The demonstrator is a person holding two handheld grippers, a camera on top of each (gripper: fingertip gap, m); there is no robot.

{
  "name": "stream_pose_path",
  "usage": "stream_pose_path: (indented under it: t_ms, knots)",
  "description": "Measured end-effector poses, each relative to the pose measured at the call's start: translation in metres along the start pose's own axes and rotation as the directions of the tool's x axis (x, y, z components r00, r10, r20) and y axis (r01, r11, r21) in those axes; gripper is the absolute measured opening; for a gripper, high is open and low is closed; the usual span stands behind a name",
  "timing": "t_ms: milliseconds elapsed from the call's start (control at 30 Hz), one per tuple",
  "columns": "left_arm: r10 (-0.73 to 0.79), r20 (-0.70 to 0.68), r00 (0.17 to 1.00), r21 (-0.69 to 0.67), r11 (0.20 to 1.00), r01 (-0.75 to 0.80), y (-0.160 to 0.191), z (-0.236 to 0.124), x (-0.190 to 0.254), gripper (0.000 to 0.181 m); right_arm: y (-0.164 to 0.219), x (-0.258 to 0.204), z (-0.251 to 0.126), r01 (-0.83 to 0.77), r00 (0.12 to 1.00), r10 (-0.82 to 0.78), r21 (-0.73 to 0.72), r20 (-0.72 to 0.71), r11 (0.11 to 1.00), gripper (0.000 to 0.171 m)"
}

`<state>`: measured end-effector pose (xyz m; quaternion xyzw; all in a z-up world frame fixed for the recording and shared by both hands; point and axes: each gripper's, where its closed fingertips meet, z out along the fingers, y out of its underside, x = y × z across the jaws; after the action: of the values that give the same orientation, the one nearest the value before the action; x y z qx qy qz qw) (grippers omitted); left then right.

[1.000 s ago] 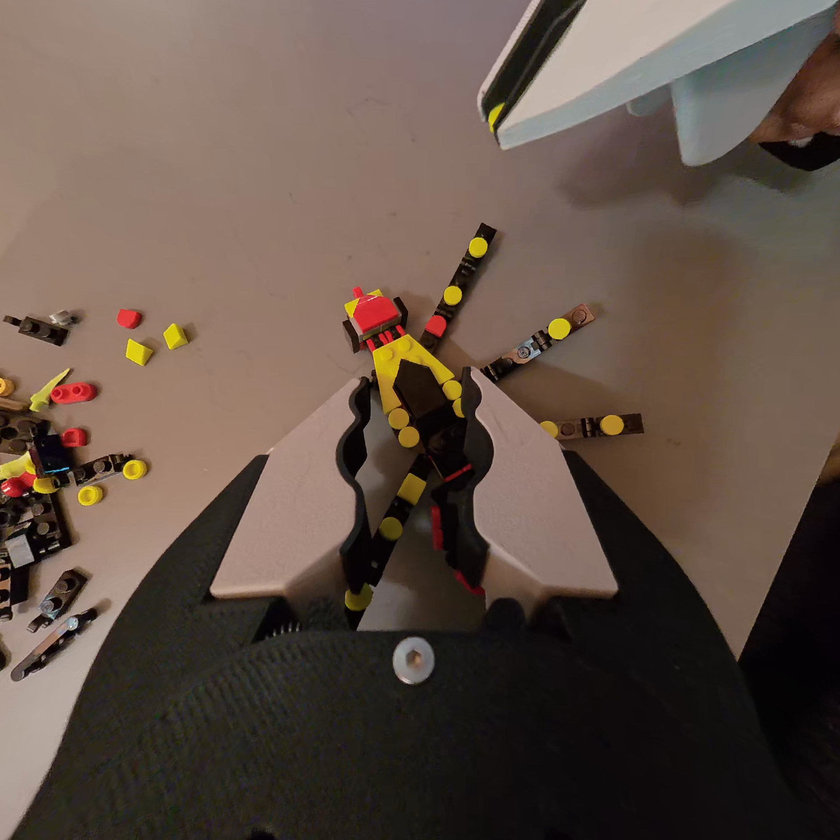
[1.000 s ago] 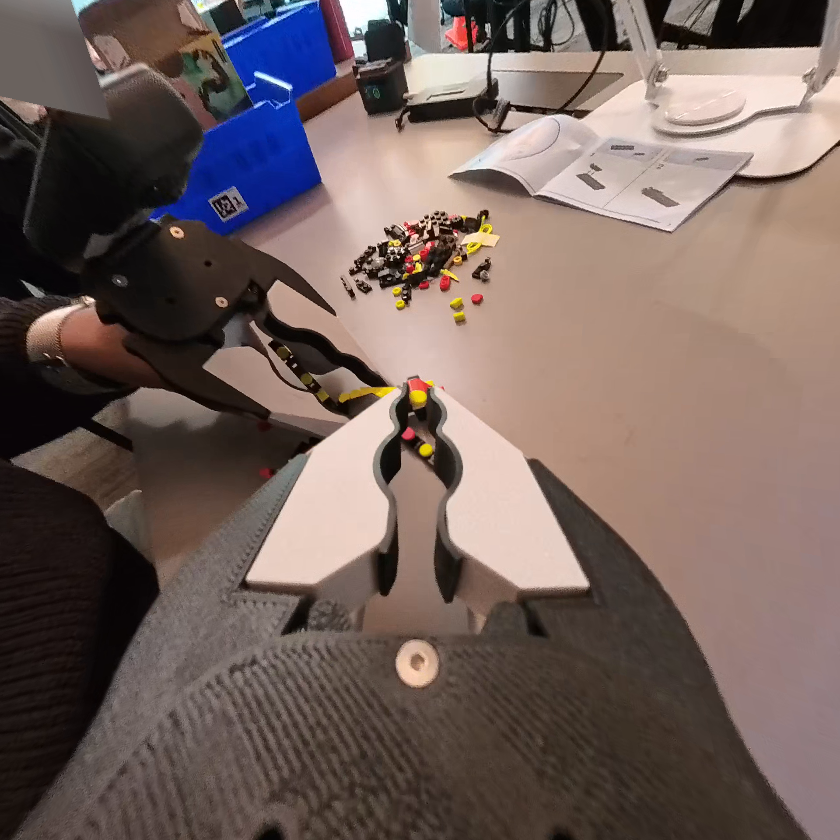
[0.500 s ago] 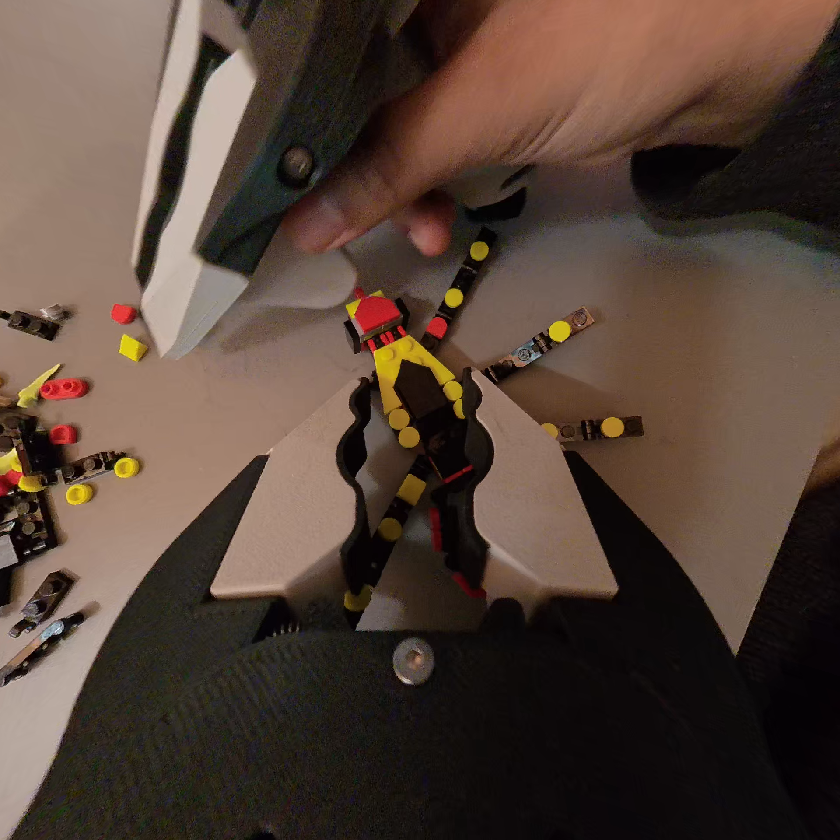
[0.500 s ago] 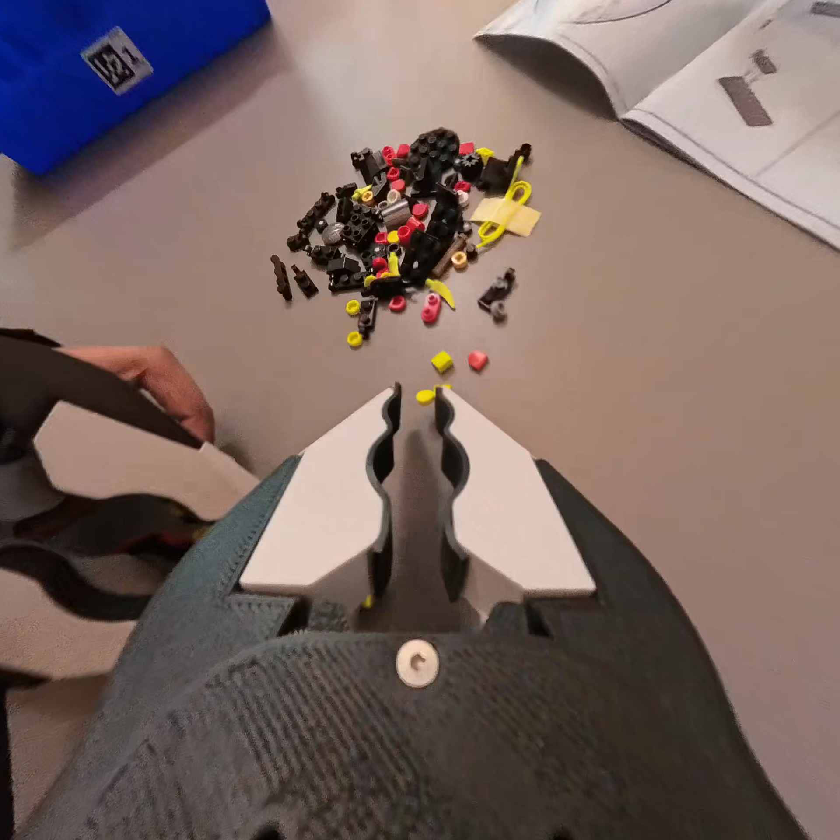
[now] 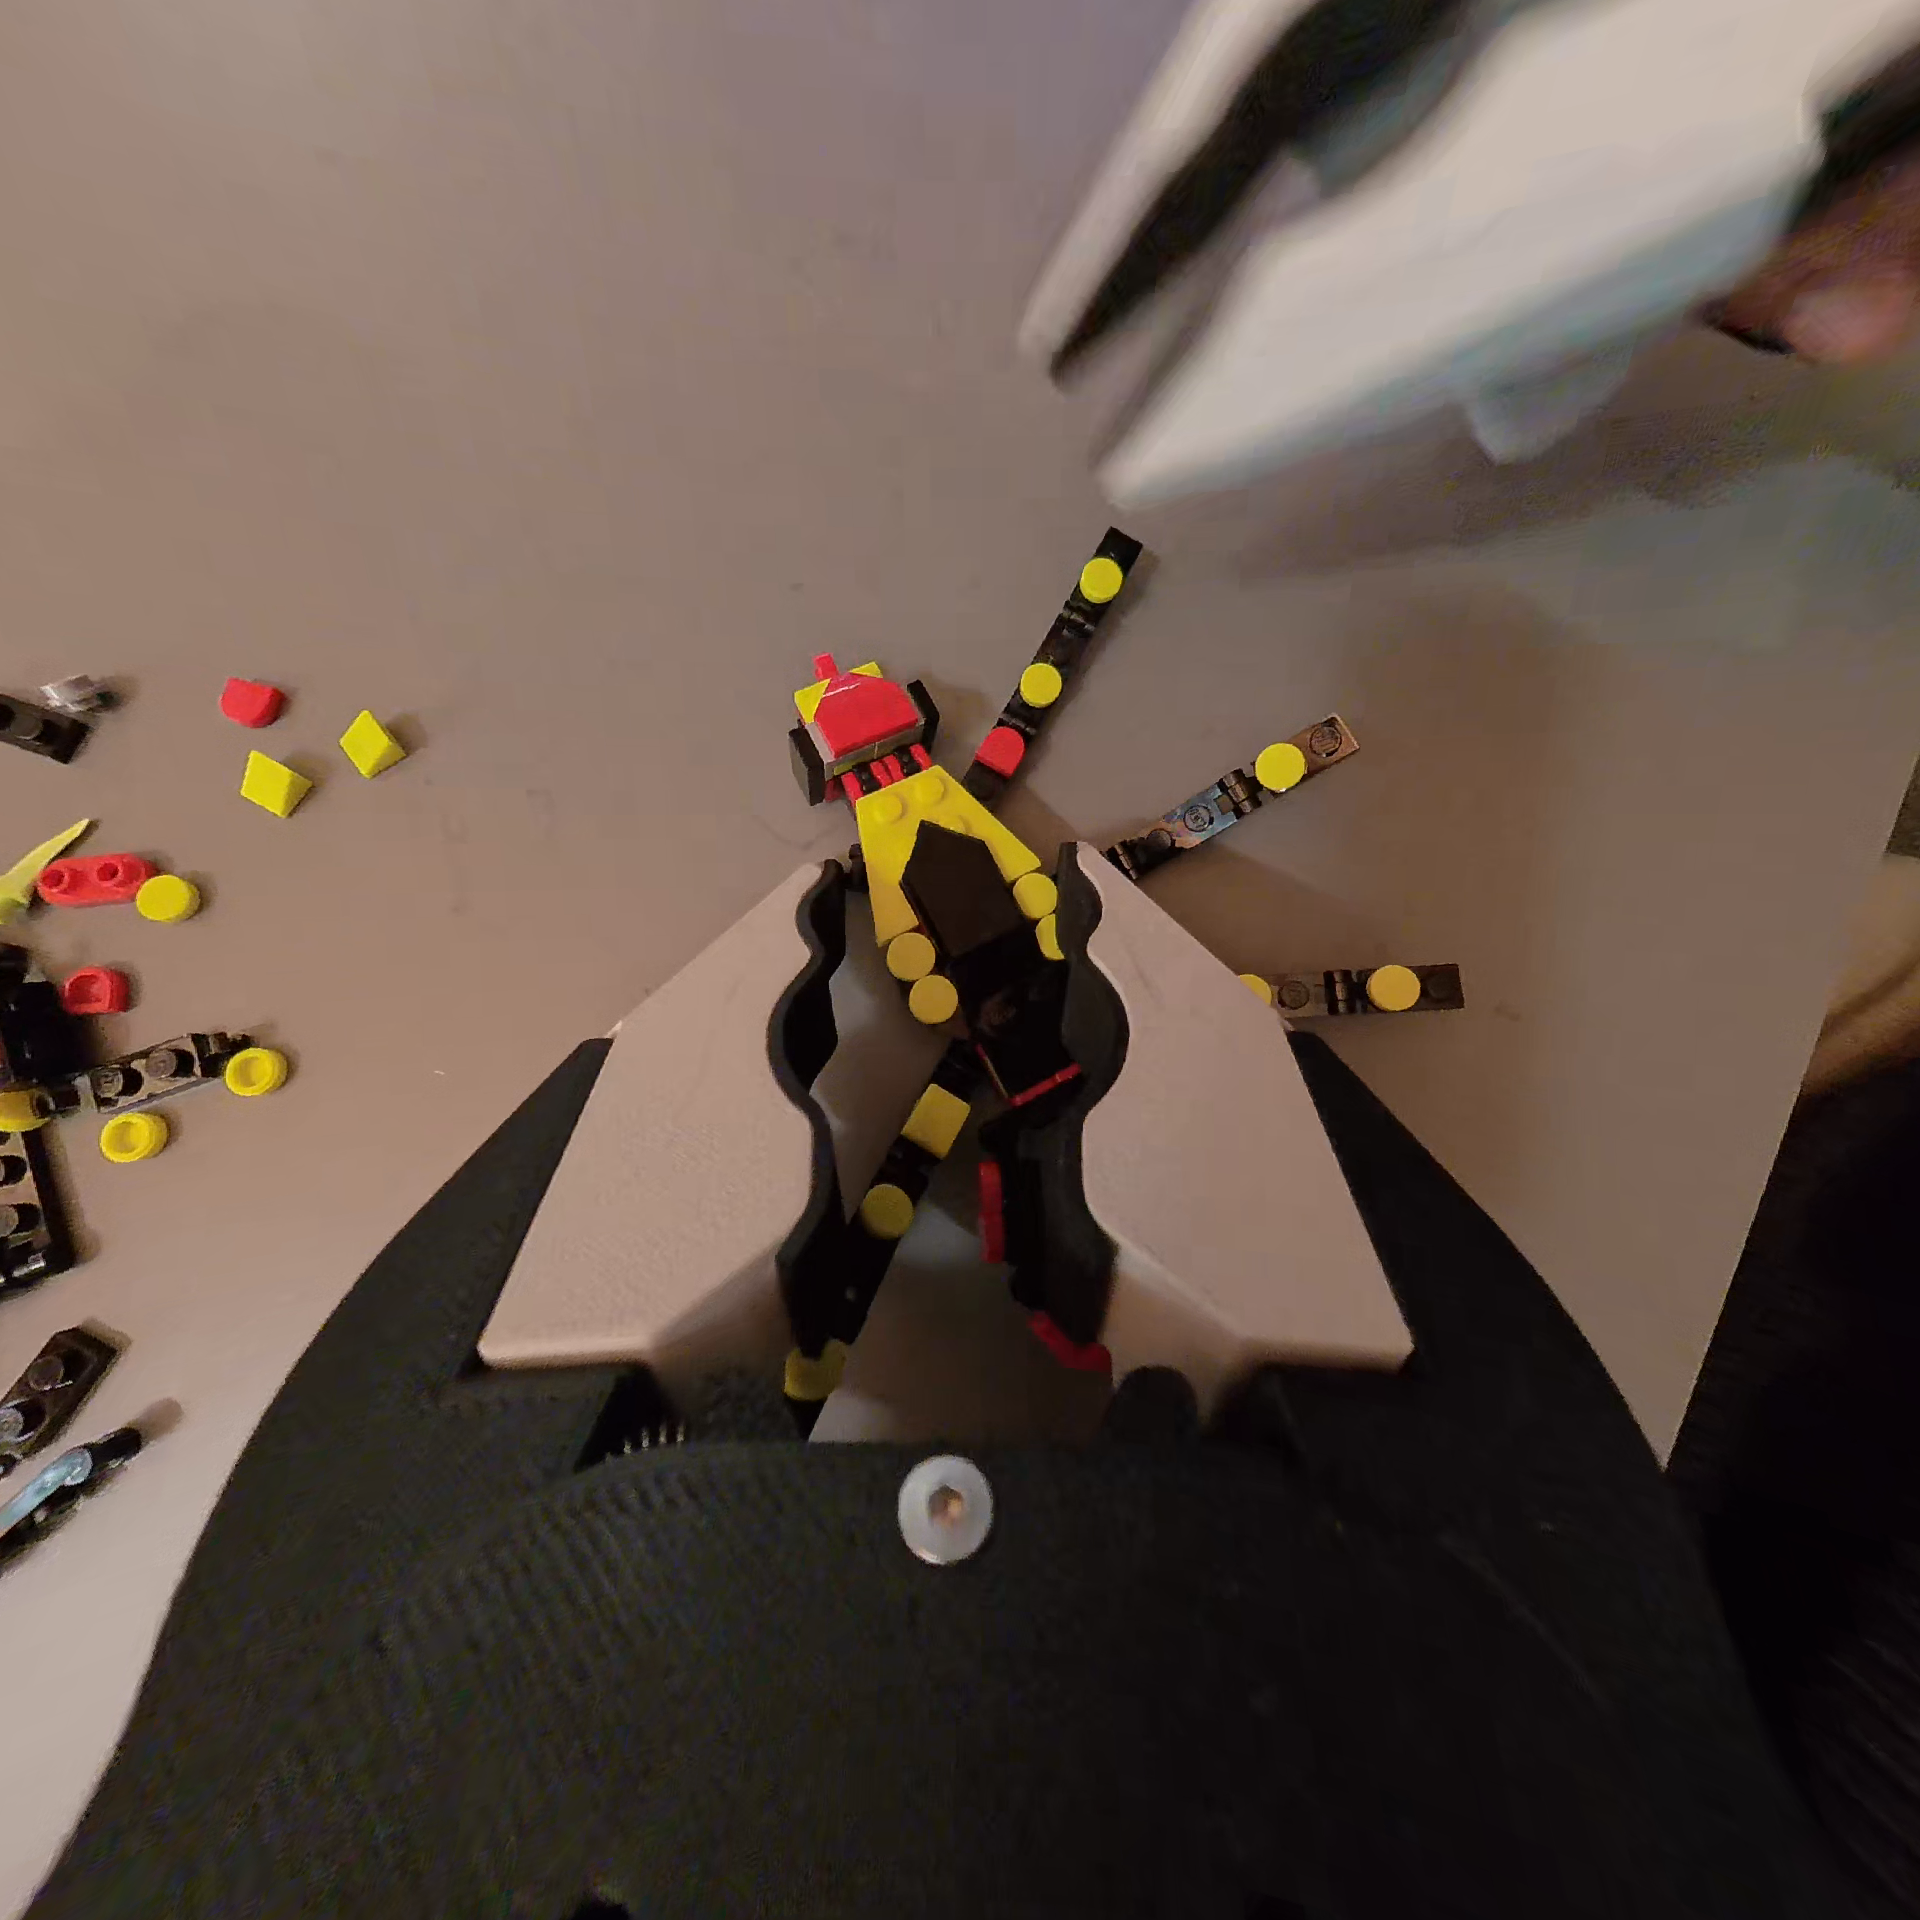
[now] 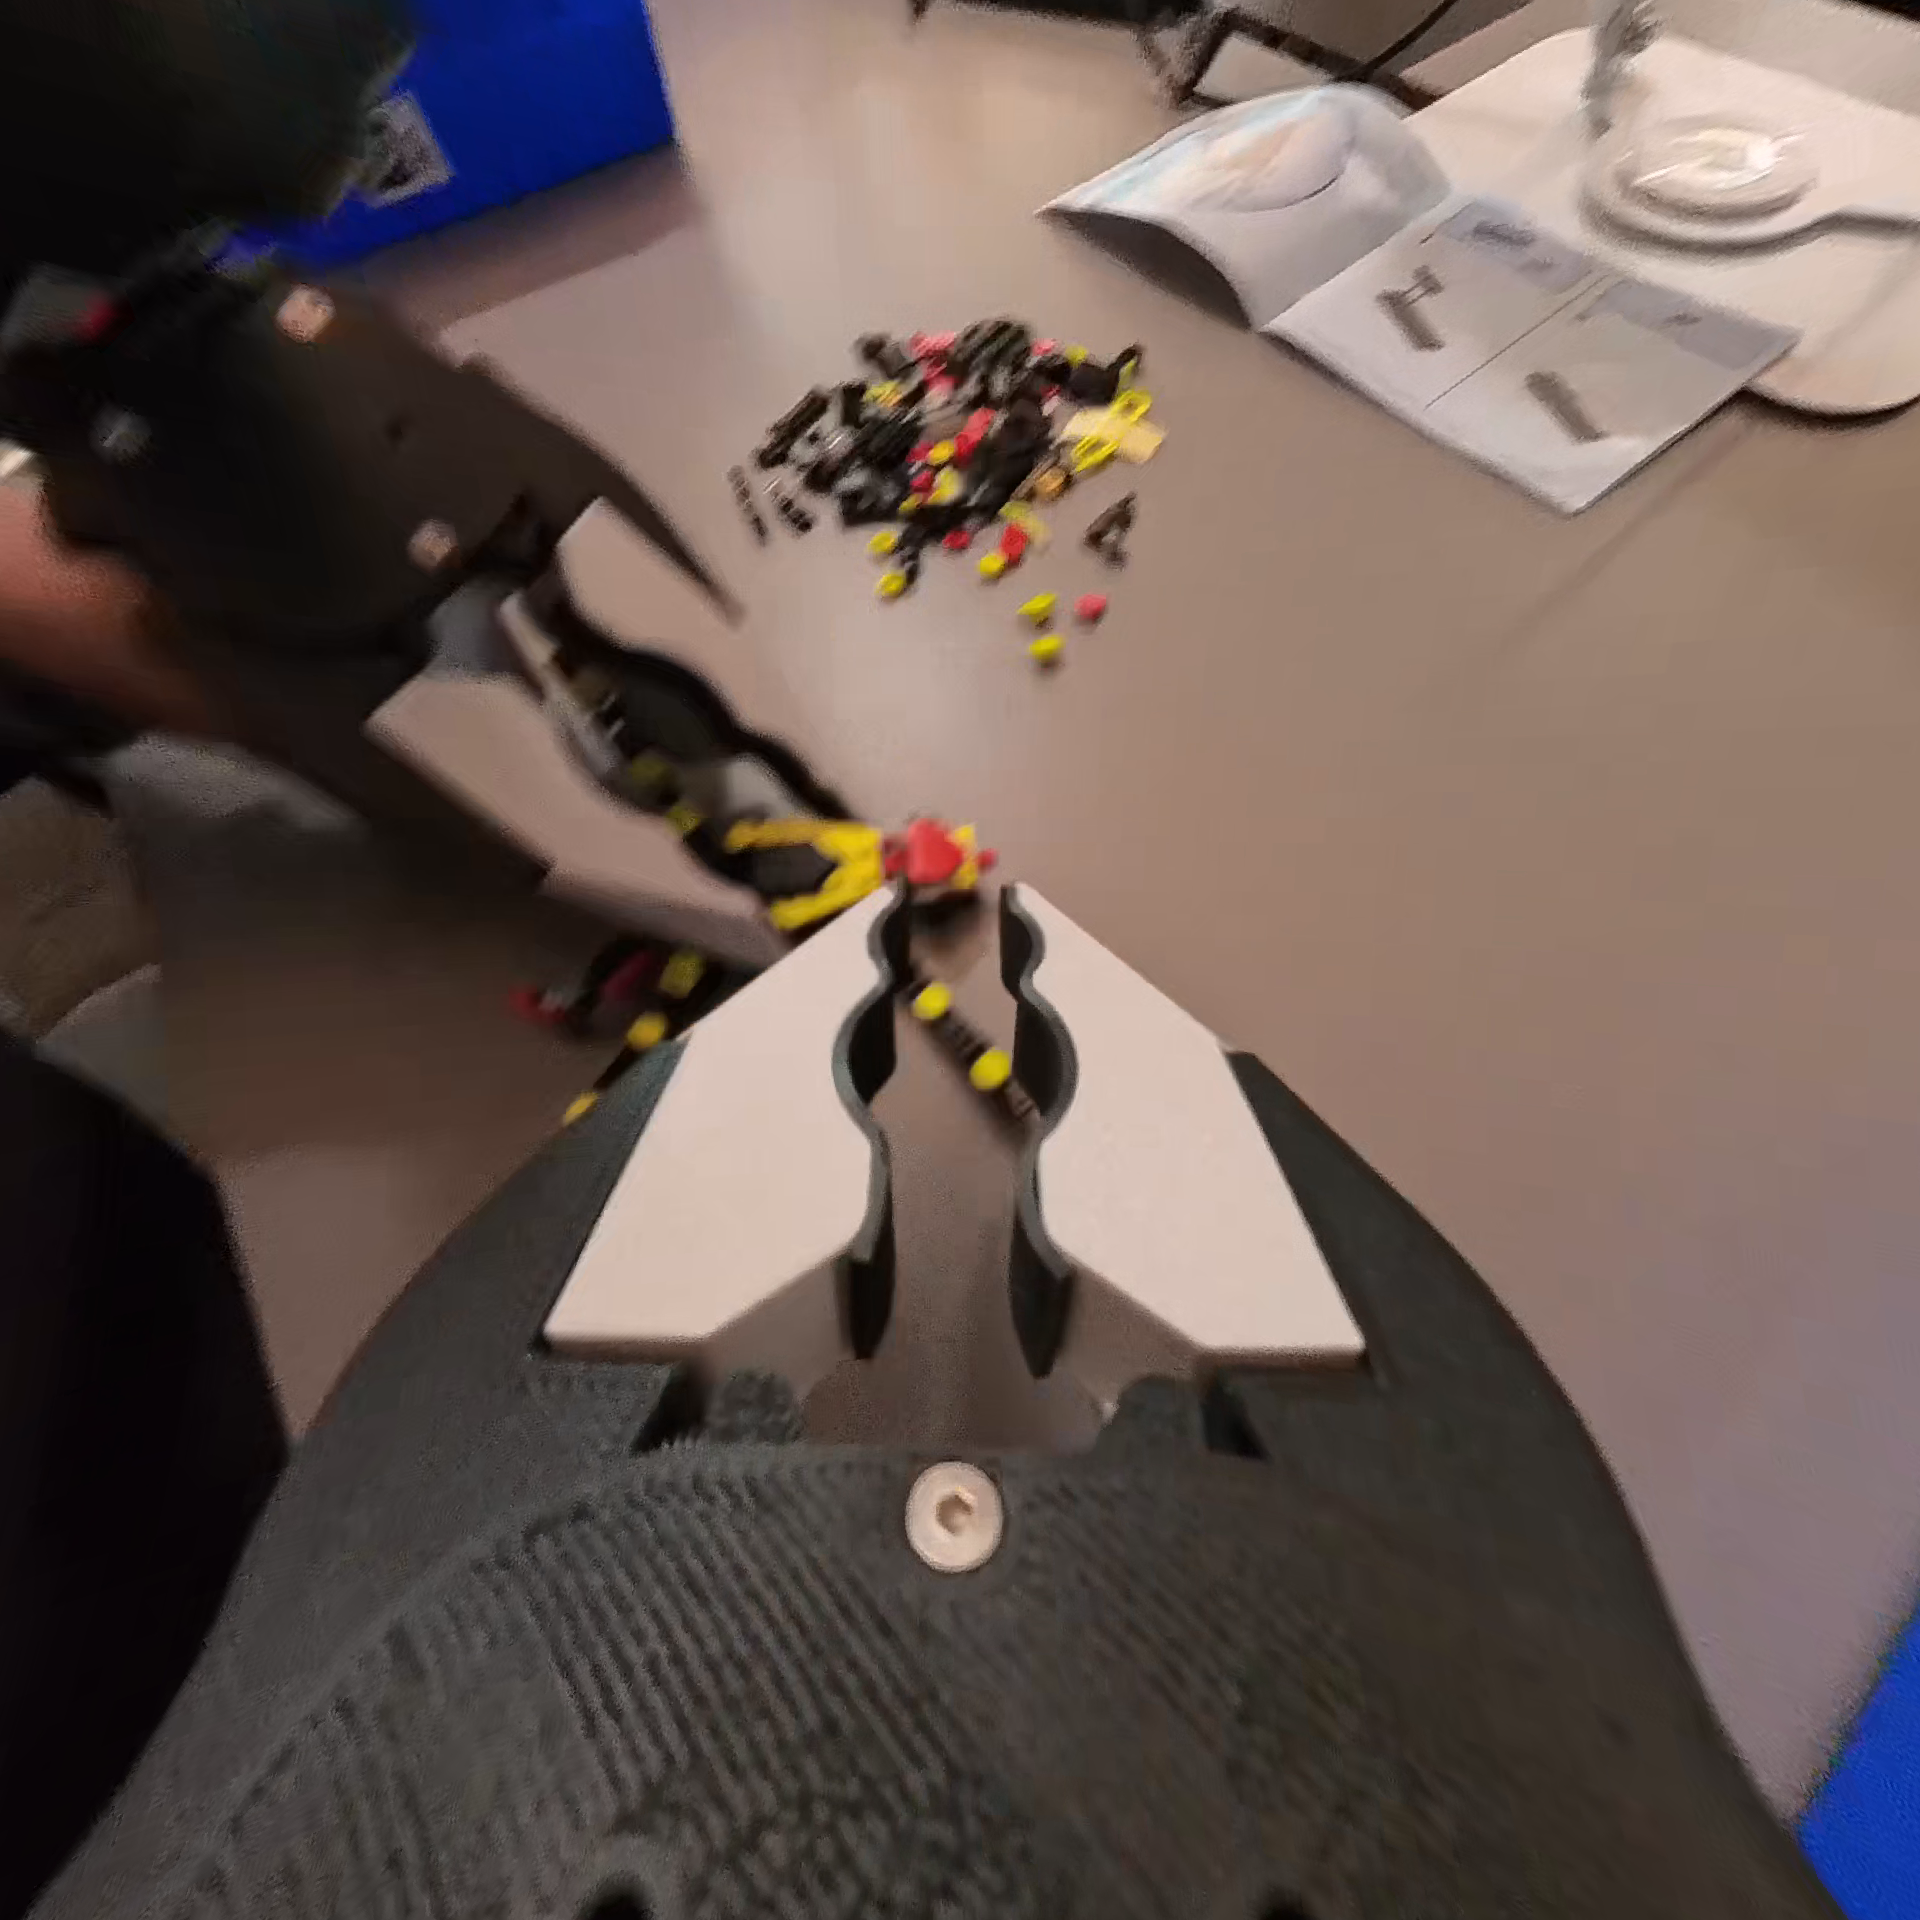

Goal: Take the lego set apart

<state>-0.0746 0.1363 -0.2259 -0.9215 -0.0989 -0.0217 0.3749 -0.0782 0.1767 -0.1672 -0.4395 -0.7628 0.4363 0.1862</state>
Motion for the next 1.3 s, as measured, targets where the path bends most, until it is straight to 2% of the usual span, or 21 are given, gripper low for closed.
stream_pose_path:
  t_ms: [167,467,633,767,833,967,1067,1200,1300]
  knots:
    - [0.000,0.004,1.000,-0.002,1.000,0.000,0.000,0.000,0.000,0.042,0.044,-0.042,-0.007,-0.010,0.995,0.016,-0.060,0.100,0.998,0.011]
    - [0.008,0.008,1.000,-0.001,1.000,-0.008,0.000,0.000,0.000,0.042,0.073,-0.040,0.002,0.112,0.992,-0.097,-0.220,0.078,0.969,0.007]
    - [0.027,0.044,0.999,-0.013,1.000,-0.026,-0.001,-0.002,-0.005,0.048,0.072,-0.041,0.003,0.127,0.991,-0.114,-0.223,0.073,0.966,0.007]
    - [0.009,0.031,0.999,0.070,0.997,-0.011,-0.018,-0.010,0.001,0.044,0.072,-0.041,0.004,0.133,0.990,-0.121,-0.222,0.067,0.966,0.007]
    - [0.000,0.007,1.000,0.088,0.996,-0.001,-0.022,-0.010,0.007,0.051,0.071,-0.043,0.006,0.138,0.990,-0.126,-0.215,0.068,0.967,0.007]
    - [-0.006,0.032,0.999,0.018,1.000,0.005,-0.011,-0.001,0.008,0.071,0.069,-0.045,0.009,0.158,0.987,-0.148,-0.205,0.067,0.966,0.007]
    - [-0.041,0.011,0.999,-0.017,0.999,0.042,-0.005,0.003,0.010,0.078,0.069,-0.045,0.009,0.164,0.986,-0.153,-0.201,0.065,0.966,0.008]
    - [-0.041,0.023,0.999,-0.025,0.999,0.042,-0.004,0.005,0.009,0.080,0.070,-0.044,0.007,0.173,0.984,-0.160,-0.211,0.075,0.962,0.013]
    - [0.014,0.070,0.997,-0.039,0.999,-0.011,-0.001,0.007,0.008,0.078,0.068,-0.035,0.001,0.181,0.983,-0.174,-0.205,0.055,0.962,0.019]
